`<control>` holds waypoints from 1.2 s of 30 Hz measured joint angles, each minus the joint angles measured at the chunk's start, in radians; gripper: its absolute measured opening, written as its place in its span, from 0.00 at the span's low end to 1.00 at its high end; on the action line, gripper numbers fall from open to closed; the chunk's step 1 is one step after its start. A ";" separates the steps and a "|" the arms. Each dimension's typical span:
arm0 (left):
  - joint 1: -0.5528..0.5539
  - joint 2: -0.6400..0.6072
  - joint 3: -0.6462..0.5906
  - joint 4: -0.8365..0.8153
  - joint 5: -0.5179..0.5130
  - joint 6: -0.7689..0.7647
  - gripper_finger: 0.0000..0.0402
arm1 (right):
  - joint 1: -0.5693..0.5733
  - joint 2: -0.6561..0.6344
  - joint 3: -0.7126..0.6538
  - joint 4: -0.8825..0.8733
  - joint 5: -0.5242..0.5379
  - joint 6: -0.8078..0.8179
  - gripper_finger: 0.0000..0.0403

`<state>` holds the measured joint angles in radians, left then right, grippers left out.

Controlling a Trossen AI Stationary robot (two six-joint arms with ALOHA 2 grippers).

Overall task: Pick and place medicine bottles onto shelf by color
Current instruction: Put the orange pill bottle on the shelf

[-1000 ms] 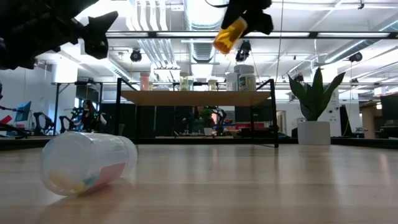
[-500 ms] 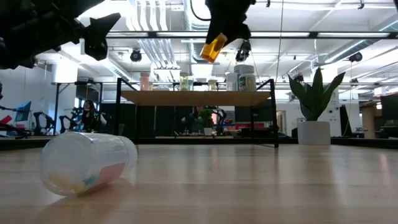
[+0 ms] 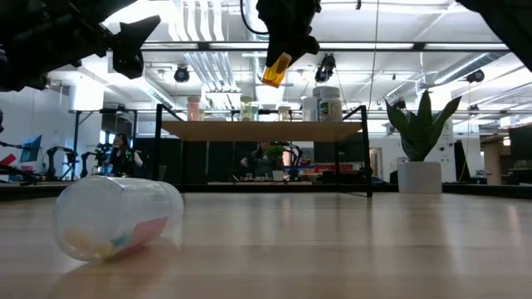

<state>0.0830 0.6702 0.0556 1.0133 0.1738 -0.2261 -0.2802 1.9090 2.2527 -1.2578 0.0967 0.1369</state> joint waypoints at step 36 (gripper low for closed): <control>0.000 0.043 0.011 0.011 -0.015 -0.004 0.50 | -0.128 0.048 0.050 -0.031 -0.019 -0.044 0.49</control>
<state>0.0826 0.7134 0.0669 1.0245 0.1585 -0.2302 -0.4084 1.9572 2.3028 -1.2892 0.0780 0.0928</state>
